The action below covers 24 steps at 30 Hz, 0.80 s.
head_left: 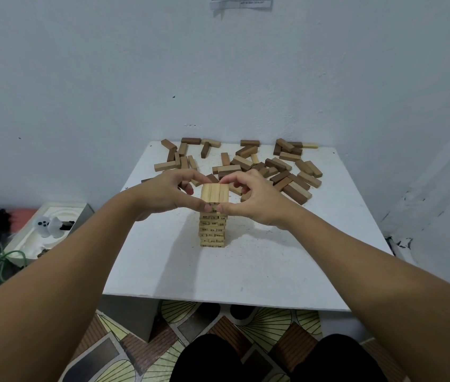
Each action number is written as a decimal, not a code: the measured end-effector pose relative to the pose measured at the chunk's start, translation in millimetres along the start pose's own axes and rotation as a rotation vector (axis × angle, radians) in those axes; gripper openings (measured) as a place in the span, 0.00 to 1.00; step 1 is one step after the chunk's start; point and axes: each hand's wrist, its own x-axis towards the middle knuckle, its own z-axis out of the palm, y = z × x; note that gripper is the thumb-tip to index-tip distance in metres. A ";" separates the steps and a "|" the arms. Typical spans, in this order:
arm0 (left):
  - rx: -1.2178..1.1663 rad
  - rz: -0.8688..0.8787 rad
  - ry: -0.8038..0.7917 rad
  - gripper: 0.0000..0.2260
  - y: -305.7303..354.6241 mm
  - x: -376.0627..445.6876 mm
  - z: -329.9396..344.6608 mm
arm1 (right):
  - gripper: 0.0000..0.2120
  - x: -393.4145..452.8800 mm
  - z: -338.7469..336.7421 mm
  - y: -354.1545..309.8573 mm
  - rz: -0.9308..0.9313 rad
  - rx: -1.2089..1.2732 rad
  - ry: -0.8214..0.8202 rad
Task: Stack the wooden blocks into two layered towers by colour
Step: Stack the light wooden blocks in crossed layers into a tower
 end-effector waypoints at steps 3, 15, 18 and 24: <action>-0.011 -0.009 -0.010 0.22 2.4 -1.5 0.5 | 0.25 -0.2 0.9 0.7 0.005 0.006 0.000; -0.006 -0.053 0.009 0.28 7.7 -5.8 3.0 | 0.29 -1.9 -0.4 2.2 0.011 0.011 -0.019; 0.018 -0.065 0.009 0.33 14.2 -10.7 2.5 | 0.27 -6.5 -2.5 5.2 0.011 0.052 -0.025; 0.027 -0.007 0.125 0.31 47.4 -6.2 8.3 | 0.17 -25.1 -20.7 20.0 0.065 0.134 0.086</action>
